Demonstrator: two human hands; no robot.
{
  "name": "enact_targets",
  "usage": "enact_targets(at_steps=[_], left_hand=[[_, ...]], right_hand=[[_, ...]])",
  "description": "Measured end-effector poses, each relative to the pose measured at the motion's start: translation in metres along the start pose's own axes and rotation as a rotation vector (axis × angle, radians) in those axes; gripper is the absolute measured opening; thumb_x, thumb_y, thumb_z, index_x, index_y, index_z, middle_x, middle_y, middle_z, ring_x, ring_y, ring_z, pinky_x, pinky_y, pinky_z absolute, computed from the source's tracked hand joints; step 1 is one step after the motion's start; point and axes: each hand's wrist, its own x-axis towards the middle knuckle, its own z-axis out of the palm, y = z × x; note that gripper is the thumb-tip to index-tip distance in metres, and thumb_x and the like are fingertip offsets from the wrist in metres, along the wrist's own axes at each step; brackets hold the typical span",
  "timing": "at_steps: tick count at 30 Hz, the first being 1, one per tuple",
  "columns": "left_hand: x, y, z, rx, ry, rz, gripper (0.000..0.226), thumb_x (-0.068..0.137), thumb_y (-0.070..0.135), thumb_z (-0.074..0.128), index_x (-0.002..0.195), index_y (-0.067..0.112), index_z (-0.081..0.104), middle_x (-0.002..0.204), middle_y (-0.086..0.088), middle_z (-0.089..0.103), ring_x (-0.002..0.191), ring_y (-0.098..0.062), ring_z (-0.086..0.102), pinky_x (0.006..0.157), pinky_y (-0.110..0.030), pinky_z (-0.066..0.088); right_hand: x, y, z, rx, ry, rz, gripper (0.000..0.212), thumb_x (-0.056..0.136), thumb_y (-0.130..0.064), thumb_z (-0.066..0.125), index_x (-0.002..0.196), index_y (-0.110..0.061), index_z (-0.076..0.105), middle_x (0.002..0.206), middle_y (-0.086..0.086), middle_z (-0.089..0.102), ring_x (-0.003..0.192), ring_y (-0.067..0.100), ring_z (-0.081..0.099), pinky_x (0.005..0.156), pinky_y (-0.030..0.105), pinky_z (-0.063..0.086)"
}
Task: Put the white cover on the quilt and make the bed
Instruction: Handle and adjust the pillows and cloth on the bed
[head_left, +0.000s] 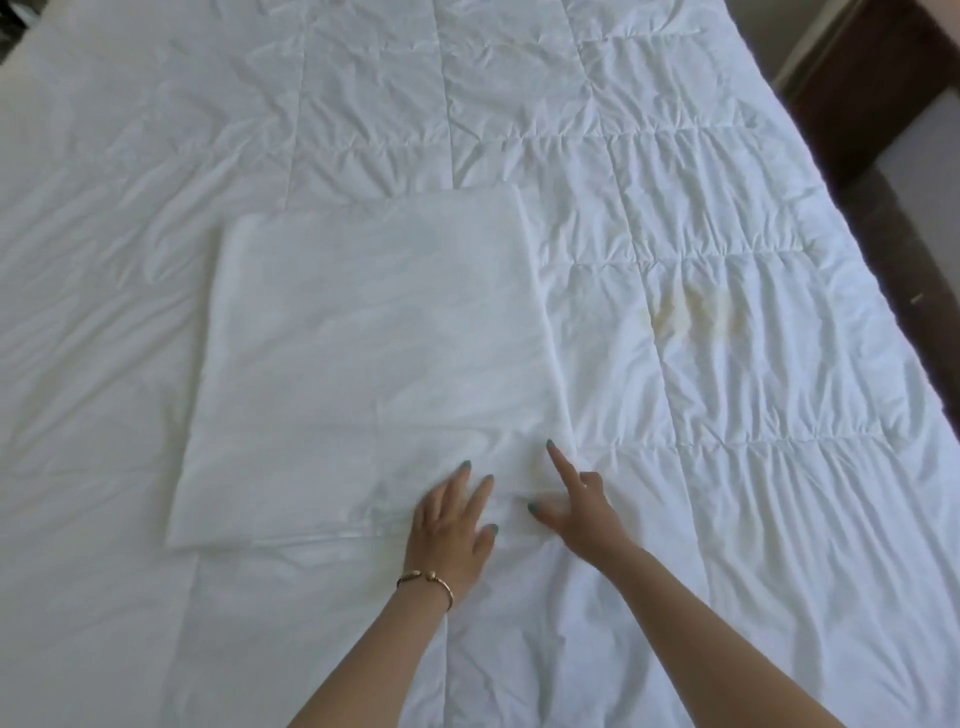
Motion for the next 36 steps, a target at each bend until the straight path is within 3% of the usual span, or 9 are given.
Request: enact_targets(at_steps=[5,10,14,17,21,24,27,31,36], left_hand=[[-0.028,-0.060,-0.003,0.028,-0.151,-0.248,0.057,0.092,0.065,0.014,0.142,0.060,-0.013,0.153,0.018,-0.031,0.144,-0.017,-0.026,0.114,-0.051,-0.009],[-0.019,-0.119,-0.049,-0.099,-0.094,-0.646,0.049,0.100,0.052,0.014,0.148,0.053,0.002,0.162,0.010,-0.012,0.148,-0.020,-0.014,0.118,-0.051,-0.001],[-0.021,-0.181,-0.079,-0.116,-0.119,-0.785,0.055,0.099,0.055,0.021,0.149,0.051,-0.001,0.160,0.005,-0.020,0.146,-0.031,-0.018,0.115,-0.057,0.007],[-0.031,-0.221,-0.091,-0.352,-0.039,-0.923,0.086,0.088,0.066,0.047,0.151,0.043,-0.007,0.160,-0.002,-0.018,0.147,-0.034,-0.010,0.113,-0.057,0.014],[-0.036,-0.247,-0.101,-0.484,0.194,-0.865,0.118,0.070,0.058,0.076,0.153,0.015,0.005,0.148,-0.016,0.034,0.135,-0.033,0.035,0.107,-0.043,0.032],[-0.038,-0.256,-0.109,-0.767,0.316,-0.756,0.088,0.072,0.033,0.082,0.143,0.007,0.035,0.136,-0.012,0.051,0.125,-0.031,0.049,0.096,-0.031,0.040],[-0.036,-0.273,-0.120,-0.765,0.149,-0.676,0.061,0.077,0.041,0.073,0.126,0.012,0.051,0.125,-0.008,0.053,0.119,-0.030,0.053,0.090,-0.027,0.041],[-0.023,-0.301,-0.127,-0.853,0.076,-0.689,0.087,0.069,0.046,0.081,0.135,0.007,0.041,0.137,-0.010,0.047,0.126,-0.028,0.048,0.101,-0.034,0.042],[-0.002,-0.311,-0.129,-1.178,0.141,-0.619,0.078,0.067,0.024,0.087,0.119,0.016,0.029,0.119,-0.003,0.052,0.094,-0.019,0.055,0.081,-0.026,0.042]], right_hand=[[-0.017,-0.026,0.042,-0.308,0.138,0.107,0.078,0.091,-0.029,0.055,0.151,-0.045,0.007,0.151,0.013,0.003,0.133,0.034,0.028,0.107,0.046,0.035],[-0.021,-0.061,0.066,-0.601,0.272,0.036,0.084,0.087,-0.012,0.044,0.154,-0.038,0.000,0.153,0.007,-0.040,0.143,0.039,-0.029,0.115,0.057,-0.008],[-0.013,-0.105,0.088,-0.519,0.026,-0.015,0.086,0.086,-0.005,0.040,0.155,-0.036,0.000,0.161,-0.002,-0.025,0.149,0.029,-0.015,0.122,0.046,0.008],[-0.009,-0.139,0.113,-0.466,-0.025,0.066,0.075,0.091,-0.013,0.040,0.155,-0.036,0.007,0.163,-0.001,-0.014,0.148,0.038,-0.010,0.118,0.045,0.023],[-0.016,-0.183,0.153,-0.415,-0.111,-0.030,0.068,0.097,-0.021,0.043,0.155,-0.039,0.013,0.164,-0.003,-0.007,0.150,0.029,0.001,0.116,0.040,0.027],[-0.024,-0.213,0.190,-0.279,-0.157,-0.077,0.077,0.094,-0.021,0.053,0.154,-0.040,0.010,0.164,-0.006,0.000,0.138,0.020,0.039,0.094,0.032,0.043],[-0.030,-0.244,0.221,-0.121,-0.143,-0.105,0.080,0.093,-0.020,0.058,0.155,-0.036,0.011,0.160,-0.001,0.020,0.141,0.015,0.032,0.105,0.029,0.037],[-0.034,-0.267,0.245,-0.085,-0.081,-0.026,0.080,0.092,-0.018,0.060,0.154,-0.035,0.013,0.157,0.003,0.028,0.142,0.018,0.029,0.110,0.028,0.032],[-0.035,-0.274,0.260,-0.367,-0.027,-0.041,0.090,0.088,-0.036,0.063,0.152,-0.049,0.001,0.162,-0.005,0.009,0.146,0.023,0.021,0.108,0.039,0.036]])
